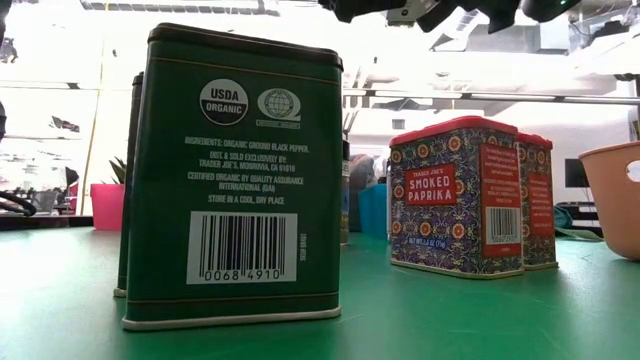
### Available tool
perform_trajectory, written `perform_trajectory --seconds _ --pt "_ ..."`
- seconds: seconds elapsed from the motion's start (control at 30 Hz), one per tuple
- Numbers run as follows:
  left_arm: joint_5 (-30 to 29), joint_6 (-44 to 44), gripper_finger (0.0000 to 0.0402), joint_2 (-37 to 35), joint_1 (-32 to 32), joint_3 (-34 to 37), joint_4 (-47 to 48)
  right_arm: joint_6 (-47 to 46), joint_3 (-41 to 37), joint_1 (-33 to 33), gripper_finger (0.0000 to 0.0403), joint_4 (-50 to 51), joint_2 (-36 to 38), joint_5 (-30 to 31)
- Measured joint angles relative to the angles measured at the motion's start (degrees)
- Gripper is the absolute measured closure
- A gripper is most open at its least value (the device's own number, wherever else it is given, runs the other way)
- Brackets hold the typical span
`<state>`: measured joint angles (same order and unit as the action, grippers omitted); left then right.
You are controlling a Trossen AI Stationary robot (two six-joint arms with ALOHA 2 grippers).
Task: Sort spices by type
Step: Put the white seasoning bottle into the orange bin
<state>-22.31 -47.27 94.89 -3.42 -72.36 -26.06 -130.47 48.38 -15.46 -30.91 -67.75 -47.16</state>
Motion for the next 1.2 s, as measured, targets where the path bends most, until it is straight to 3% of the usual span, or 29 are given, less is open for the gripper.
perform_trajectory --seconds 0.17,0.33,0.47,0.57,0.8,0.93,1.1,1.2 --pt "-1.1 -1.9 0.0212 0.0 0.0 0.0 -0.1 -2.4 0.0 -0.8 0.0077 0.3 0.0 -4.8" --pt "-3.7 2.1 0.0212 -0.7 0.0 0.0 2.9 -2.0 0.0 -3.6 0.0076 1.8 0.8 -7.0" --pt "-3.3 9.1 0.0212 -2.5 0.0 0.0 9.0 3.6 0.0 -5.6 0.0076 8.5 3.9 -7.2" --pt "1.1 15.0 0.0212 -3.3 0.4 0.0 14.7 11.1 0.0 -7.5 0.0076 15.4 6.8 -7.9" --pt "20.4 35.7 0.0212 -3.5 2.8 0.0 27.2 35.6 0.1 -11.4 0.0076 26.5 11.2 -8.1" --pt "28.8 44.3 0.0212 -3.5 4.3 0.0 30.5 57.9 4.4 -12.0 0.0076 42.8 11.5 -5.9" --pt "37.9 54.2 0.0212 -4.0 6.7 0.0 31.8 91.3 14.8 -9.1 0.0076 69.7 8.7 8.1" --pt "40.4 58.5 0.0212 -4.0 8.1 0.0 33.2 103.7 20.2 -5.7 0.0076 77.9 5.6 16.5"
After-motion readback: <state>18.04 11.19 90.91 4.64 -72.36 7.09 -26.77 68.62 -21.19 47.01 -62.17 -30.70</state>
